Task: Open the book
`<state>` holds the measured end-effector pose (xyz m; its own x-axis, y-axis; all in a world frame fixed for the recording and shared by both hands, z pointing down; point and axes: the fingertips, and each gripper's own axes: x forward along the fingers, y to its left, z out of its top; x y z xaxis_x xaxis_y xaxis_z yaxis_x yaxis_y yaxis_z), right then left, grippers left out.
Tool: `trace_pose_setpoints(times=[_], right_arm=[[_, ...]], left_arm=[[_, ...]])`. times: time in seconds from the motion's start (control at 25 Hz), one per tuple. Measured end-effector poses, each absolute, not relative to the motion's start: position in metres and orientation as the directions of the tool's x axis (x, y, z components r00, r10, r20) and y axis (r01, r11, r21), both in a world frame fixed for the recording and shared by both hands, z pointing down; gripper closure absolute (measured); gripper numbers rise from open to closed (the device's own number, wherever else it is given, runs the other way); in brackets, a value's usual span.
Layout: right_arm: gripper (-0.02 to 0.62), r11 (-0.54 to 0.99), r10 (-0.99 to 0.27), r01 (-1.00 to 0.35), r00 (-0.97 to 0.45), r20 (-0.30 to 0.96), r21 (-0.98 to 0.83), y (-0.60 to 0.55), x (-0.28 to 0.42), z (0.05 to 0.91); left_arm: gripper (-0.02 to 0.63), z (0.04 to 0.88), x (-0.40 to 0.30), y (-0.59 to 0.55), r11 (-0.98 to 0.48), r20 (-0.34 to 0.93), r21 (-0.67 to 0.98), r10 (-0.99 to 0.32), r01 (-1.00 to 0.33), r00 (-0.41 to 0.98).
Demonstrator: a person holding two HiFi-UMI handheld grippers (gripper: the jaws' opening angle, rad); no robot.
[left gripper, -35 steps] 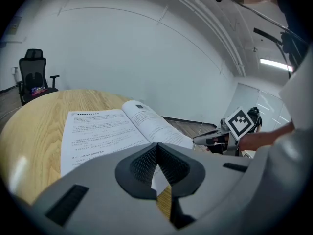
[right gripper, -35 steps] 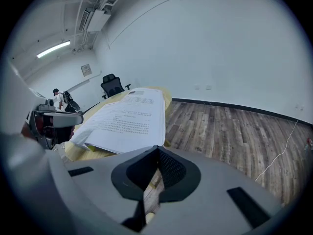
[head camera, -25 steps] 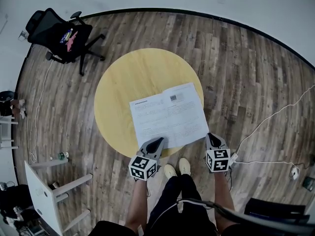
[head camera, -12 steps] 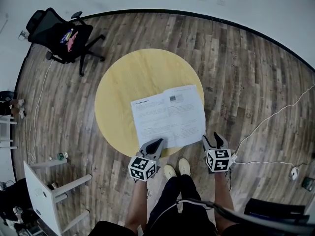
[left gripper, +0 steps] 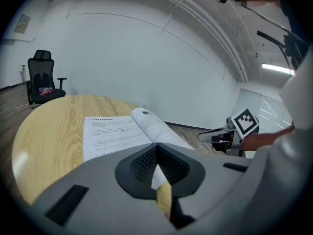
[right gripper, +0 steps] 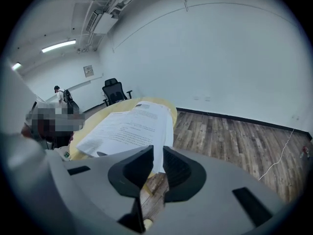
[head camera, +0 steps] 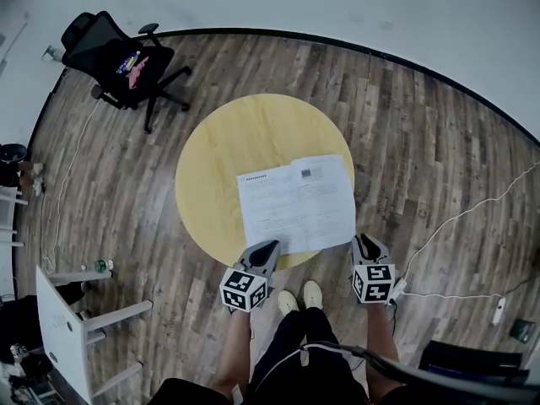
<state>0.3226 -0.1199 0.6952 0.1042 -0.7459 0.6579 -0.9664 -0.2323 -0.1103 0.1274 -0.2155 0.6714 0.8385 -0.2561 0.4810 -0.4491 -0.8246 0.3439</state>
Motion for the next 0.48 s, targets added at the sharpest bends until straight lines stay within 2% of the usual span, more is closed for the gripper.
trace_pose_setpoints(times=[0.08, 0.48], right_arm=[[0.587, -0.23, -0.759, -0.968, 0.112, 0.641, -0.103, -0.12, 0.317, 0.685], [0.589, -0.128, -0.837, -0.98, 0.025, 0.546, -0.151, -0.134, 0.27, 0.621]], left_arm=[[0.605, 0.664, 0.122, -0.213, -0.825, 0.473, 0.34, -0.266, -0.452, 0.84], [0.606, 0.601, 0.087, -0.215, -0.828, 0.396, 0.278, -0.363, -0.487, 0.844]])
